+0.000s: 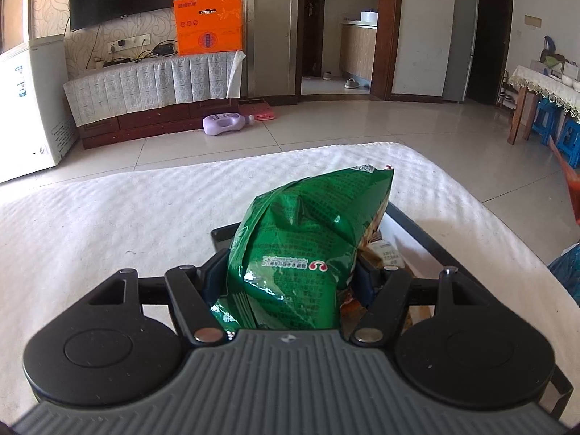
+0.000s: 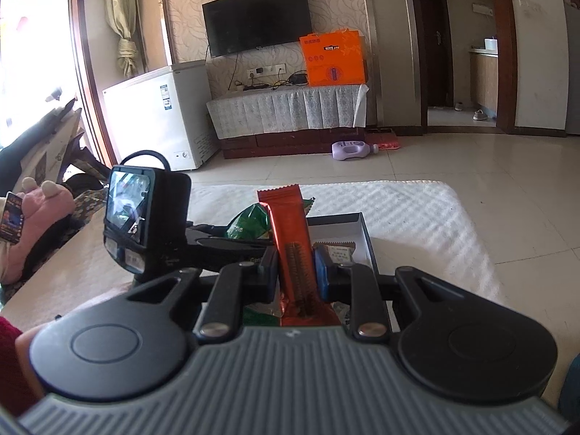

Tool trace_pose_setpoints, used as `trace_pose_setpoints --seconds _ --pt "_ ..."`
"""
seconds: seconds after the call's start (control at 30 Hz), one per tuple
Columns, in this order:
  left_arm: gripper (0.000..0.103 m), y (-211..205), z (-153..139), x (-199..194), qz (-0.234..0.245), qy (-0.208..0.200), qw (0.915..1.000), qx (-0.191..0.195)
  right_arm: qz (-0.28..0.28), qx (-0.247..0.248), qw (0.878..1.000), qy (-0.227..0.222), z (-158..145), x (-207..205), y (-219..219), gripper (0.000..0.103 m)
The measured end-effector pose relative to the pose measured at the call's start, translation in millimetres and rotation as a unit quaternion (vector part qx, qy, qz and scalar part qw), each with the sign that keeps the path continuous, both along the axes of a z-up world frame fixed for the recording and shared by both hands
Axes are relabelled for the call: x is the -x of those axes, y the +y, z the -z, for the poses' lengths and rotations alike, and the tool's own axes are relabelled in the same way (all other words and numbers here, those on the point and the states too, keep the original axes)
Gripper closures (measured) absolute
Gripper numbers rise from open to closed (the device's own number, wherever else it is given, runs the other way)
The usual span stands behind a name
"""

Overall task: Organize snacks
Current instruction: 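Carry the green bag and the red candy bar over the grey box, then lower the green bag into the box and open the left gripper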

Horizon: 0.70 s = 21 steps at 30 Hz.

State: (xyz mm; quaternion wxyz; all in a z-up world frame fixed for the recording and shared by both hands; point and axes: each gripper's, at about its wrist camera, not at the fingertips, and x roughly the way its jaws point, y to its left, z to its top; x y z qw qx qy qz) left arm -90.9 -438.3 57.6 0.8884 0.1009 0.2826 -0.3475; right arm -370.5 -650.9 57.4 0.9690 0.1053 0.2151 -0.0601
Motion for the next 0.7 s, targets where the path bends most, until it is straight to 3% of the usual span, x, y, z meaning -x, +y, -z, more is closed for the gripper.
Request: trace_pose_setpoints --seconds 0.27,0.43,0.7 --pt "0.026 -25.4 9.7 -4.7 0.007 -0.026 0.9993 -0.025 0.003 -0.001 1.0 0.008 5.9 -1.8 -6.0 0.078" --pt "0.012 -30.9 13.8 -9.1 0.013 -0.02 0.9994 -0.025 0.002 -0.001 1.0 0.015 9.4 -4.2 -4.6 0.078" --pt "0.001 -17.8 9.3 -9.8 0.015 -0.013 0.9996 -0.02 0.001 -0.008 1.0 0.028 17.1 -13.8 -1.6 0.078"
